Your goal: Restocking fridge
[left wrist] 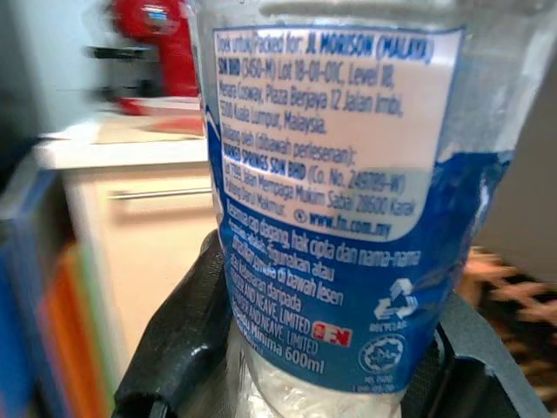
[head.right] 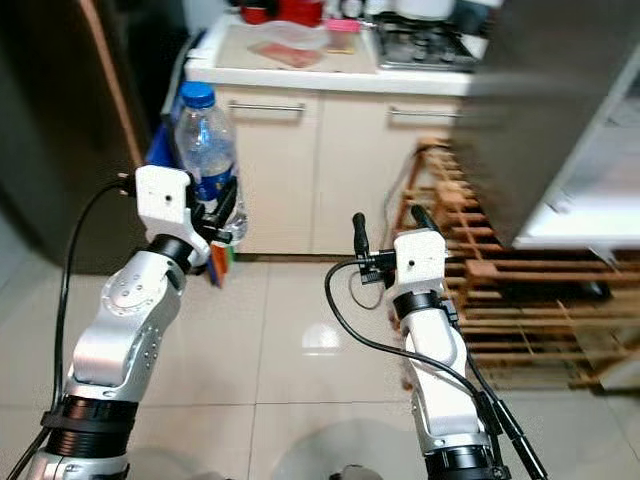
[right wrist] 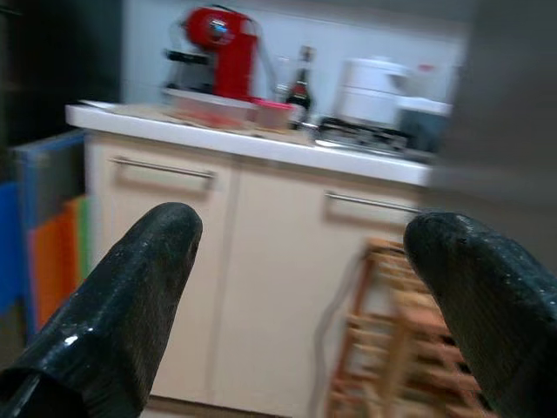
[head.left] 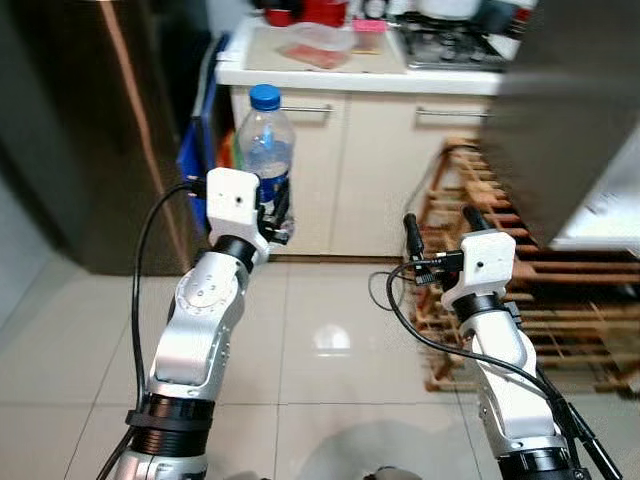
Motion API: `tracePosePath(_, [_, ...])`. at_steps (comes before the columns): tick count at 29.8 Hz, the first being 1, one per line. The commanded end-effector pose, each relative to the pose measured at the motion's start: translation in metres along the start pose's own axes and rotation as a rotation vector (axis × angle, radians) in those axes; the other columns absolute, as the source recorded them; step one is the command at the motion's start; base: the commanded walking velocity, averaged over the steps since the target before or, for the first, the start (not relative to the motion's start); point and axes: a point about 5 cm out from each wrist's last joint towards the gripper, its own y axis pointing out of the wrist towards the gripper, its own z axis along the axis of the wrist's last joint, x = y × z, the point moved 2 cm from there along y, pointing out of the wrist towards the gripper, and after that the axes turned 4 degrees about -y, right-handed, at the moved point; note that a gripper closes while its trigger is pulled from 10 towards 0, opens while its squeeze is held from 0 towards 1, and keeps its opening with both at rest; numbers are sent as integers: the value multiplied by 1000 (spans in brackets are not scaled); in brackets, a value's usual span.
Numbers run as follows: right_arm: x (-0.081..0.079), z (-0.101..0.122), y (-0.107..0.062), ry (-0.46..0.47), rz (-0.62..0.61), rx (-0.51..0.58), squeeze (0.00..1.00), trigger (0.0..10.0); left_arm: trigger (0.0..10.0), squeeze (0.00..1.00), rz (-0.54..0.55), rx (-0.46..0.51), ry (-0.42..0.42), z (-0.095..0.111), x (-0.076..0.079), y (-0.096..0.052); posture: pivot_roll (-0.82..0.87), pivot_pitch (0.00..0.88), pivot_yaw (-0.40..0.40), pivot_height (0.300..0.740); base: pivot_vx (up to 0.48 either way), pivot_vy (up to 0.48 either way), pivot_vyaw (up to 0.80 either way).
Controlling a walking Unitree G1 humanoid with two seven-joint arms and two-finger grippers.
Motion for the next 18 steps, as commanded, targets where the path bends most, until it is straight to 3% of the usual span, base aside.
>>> tracePosePath(1, [0, 0, 1, 8, -2, -6, 0, 10000, 10000, 0, -53, 43, 29, 8, 7, 1, -57, 20, -1, 731, 0, -480, -669])
tracePosePath(18, [2, -4, 2, 0, -15, -13, 0, 10000, 10000, 0, -138, 63, 59, 9, 18, 3, -71, 1, 7, 731, 0, -452, -626])
